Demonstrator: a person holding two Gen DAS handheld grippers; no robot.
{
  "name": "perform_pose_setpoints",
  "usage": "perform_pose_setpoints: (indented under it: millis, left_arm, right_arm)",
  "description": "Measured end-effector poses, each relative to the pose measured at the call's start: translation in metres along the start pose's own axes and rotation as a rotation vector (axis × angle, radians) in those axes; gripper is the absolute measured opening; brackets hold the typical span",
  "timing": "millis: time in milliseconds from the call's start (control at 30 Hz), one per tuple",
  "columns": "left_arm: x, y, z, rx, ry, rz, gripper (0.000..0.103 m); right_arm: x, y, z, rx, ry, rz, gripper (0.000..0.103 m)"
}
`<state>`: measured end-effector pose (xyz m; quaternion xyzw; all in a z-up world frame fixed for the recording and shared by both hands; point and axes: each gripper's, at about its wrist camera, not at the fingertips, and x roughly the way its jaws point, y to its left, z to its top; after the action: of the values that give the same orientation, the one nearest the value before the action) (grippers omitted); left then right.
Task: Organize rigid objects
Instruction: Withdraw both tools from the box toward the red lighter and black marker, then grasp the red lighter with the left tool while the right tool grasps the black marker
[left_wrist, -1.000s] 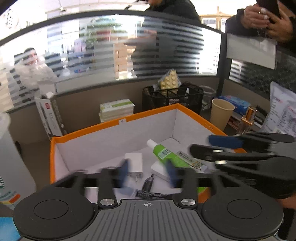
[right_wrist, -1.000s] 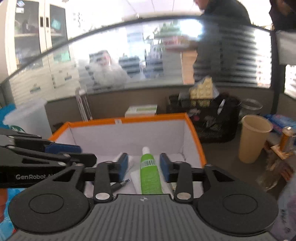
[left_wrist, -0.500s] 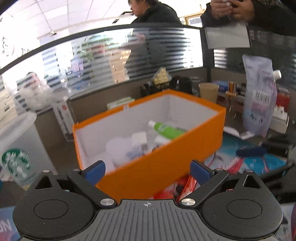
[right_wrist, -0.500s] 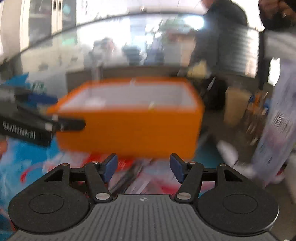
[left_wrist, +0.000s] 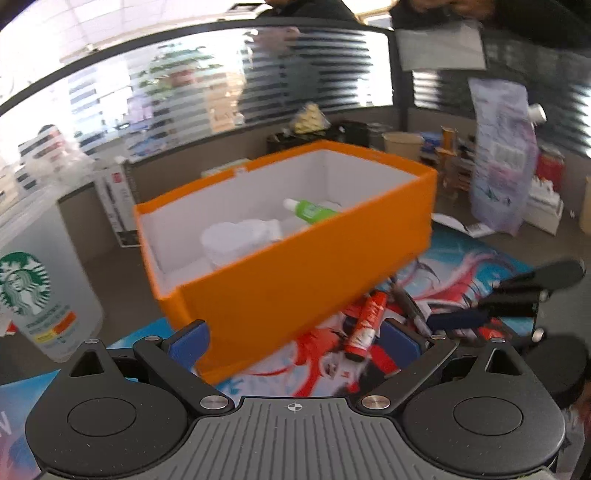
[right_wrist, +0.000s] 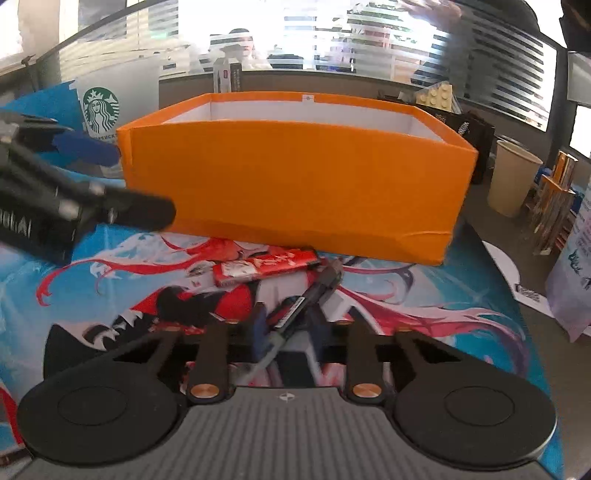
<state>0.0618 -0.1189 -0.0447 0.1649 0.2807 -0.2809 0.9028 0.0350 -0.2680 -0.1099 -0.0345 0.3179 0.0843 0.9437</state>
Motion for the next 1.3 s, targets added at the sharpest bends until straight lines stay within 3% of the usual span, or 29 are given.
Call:
perform_pose_setpoints:
  millis: [300,433,600,700,767,867,1233,1300]
  left_arm:
    - [0.037,-0.037,-0.007,0.132,0.052,-0.106,0.100]
    - [0.056,-0.043,-0.003,0.119,0.087,-0.129,0.099]
    - [0.073,-0.038,-0.004,0.042,0.088,-0.205,0.087]
    - [0.073,-0.036,-0.004,0.027,0.073,-0.223,0.067]
    - [0.069,-0.040,-0.003,0.050,0.065,-0.242,0.035]
    - [0.065,-0.048,-0.003,0.075,0.063,-0.249,0.017]
    - [0.042,-0.043,-0.020,0.052,0.054,-0.177,0.017]
    - [0.034,-0.037,-0.027,0.028,0.059,-0.155,0.017]
  right_arm:
    - [-0.014,-0.036,-0.013,0.025,-0.001,0.007,0.018]
    - [-0.017,-0.045,-0.015,0.039,-0.010,0.017,0.018]
    - [-0.018,-0.053,-0.017,0.061,-0.020,0.016,0.018]
    - [-0.018,-0.054,-0.017,0.067,-0.024,0.018,0.020]
    - [-0.016,-0.052,-0.015,0.060,-0.025,0.015,0.024]
    - [-0.013,-0.051,-0.014,0.046,-0.028,0.009,0.027]
    - [0.000,-0.039,-0.001,0.011,-0.018,0.021,0.031]
    - [0.000,-0.034,-0.001,-0.004,-0.017,0.023,0.027]
